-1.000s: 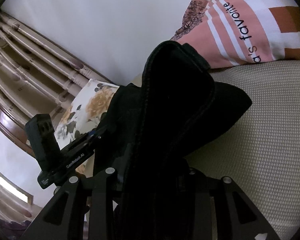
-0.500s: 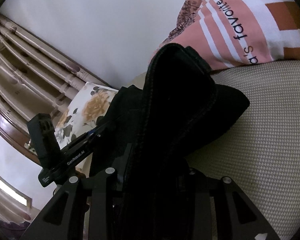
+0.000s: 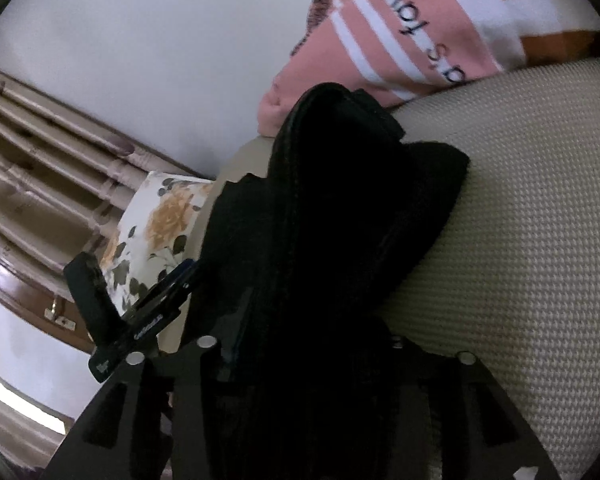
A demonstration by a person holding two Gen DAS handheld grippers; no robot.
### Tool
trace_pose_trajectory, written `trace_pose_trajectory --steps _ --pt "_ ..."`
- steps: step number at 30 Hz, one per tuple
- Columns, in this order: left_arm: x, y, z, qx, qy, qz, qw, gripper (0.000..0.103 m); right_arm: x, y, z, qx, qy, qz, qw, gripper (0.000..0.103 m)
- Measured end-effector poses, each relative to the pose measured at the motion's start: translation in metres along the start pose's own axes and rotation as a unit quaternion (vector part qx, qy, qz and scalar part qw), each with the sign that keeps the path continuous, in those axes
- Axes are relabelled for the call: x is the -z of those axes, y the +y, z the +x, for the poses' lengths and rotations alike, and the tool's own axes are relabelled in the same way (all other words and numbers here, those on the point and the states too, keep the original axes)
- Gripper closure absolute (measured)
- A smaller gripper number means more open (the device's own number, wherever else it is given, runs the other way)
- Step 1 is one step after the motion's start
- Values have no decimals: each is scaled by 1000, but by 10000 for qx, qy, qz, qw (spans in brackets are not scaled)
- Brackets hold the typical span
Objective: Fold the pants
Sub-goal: 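Lower the folded jeans onto the board and open both grippers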
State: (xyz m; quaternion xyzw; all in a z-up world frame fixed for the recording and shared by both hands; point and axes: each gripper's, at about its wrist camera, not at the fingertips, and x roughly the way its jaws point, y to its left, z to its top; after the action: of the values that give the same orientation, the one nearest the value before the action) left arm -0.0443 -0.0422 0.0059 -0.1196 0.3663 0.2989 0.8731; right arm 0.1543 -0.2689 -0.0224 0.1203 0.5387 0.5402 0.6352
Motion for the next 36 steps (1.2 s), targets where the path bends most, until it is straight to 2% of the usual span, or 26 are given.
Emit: trace_pose_trajectory --steps 2,7,11,13,15,20,28,33,36 --pt "3 2 1 -38 0 -68 10000 13 2 1 -3 167 -58 -3 9998 56" --pt "7 5 -6 -60 -99 -193 9997 12 9 9 -15 686 -401 -88 9968 44" --pt "11 0 -16 -131 -210 -199 9995 12 19 28 -34 1269 -883 -342 9874 42" --pt "14 -2 -22 -137 -264 -228 9993 12 26 42 -45 1379 -1094 -571 9827 39" --pt "17 -5 -29 -122 -312 -303 9990 12 32 59 -53 1547 -1221 -855 9766 23" --pt "28 -9 -48 -58 -422 -558 9975 12 51 100 -50 1879 -1186 -1575 9622 10" --pt "41 -15 -89 -238 -656 -440 9966 12 84 119 -47 1986 -1123 -1526 9616 7" --pt "42 -22 -125 -443 -909 -406 9940 11 100 138 -61 2233 -1338 -1571 9527 3" --pt "42 -26 -148 -419 -1145 -489 9913 10 109 148 -74 2235 -1461 -1596 9504 1"
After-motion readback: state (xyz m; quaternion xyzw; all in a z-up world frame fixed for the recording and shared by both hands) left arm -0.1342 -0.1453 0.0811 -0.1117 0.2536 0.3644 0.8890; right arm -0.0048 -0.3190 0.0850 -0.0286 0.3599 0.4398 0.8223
